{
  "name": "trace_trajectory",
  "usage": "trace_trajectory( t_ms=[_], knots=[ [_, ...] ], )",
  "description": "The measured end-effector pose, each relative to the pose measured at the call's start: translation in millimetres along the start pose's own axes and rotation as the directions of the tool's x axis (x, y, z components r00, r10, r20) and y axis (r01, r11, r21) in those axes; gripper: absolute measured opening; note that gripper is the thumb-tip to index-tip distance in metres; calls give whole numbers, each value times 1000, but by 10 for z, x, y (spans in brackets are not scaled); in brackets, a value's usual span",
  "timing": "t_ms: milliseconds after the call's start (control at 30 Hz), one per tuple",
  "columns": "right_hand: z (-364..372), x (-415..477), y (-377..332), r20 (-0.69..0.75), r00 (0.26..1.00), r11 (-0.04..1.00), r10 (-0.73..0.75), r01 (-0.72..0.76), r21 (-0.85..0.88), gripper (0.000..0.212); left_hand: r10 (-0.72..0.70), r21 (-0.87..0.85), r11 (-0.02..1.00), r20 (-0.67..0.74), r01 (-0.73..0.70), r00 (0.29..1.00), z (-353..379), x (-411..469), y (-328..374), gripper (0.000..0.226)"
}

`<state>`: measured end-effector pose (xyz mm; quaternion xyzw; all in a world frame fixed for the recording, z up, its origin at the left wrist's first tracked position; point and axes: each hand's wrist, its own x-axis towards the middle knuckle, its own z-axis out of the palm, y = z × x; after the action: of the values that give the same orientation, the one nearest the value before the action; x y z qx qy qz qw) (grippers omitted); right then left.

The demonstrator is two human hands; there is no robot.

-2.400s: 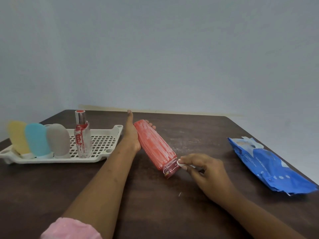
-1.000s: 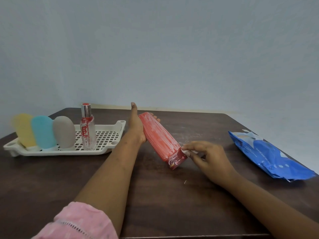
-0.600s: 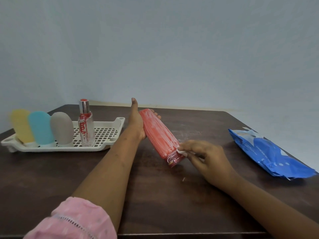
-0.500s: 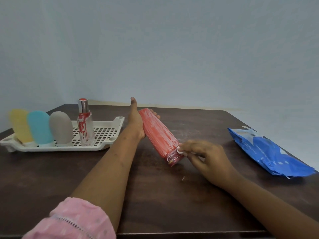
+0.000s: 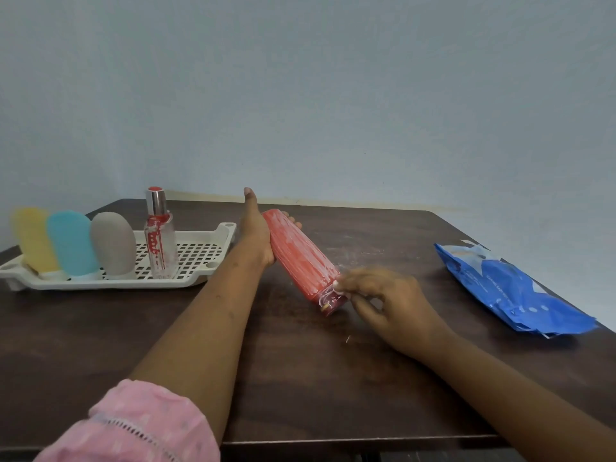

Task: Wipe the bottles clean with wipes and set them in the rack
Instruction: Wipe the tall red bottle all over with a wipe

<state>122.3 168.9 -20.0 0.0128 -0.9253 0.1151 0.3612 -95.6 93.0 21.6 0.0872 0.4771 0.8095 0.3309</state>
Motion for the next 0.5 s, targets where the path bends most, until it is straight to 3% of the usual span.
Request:
trace_trajectory(
  t_ms=[167,333,500],
  knots=[
    [-41,-5,75,-20,996,996,91,-91,4,24,-4,-3,1000,-26,4,1000,1,-12,2,83],
    [-29,-20,-14,27,999,999,-27,28,-31,23,-11,-13,1000,-37,10,999,3,0,4,82],
    [-52,-1,40,16,997,997,76,-76,-21,25,-4,6,1000,-46,4,999,-11,0,0,78]
  ],
)
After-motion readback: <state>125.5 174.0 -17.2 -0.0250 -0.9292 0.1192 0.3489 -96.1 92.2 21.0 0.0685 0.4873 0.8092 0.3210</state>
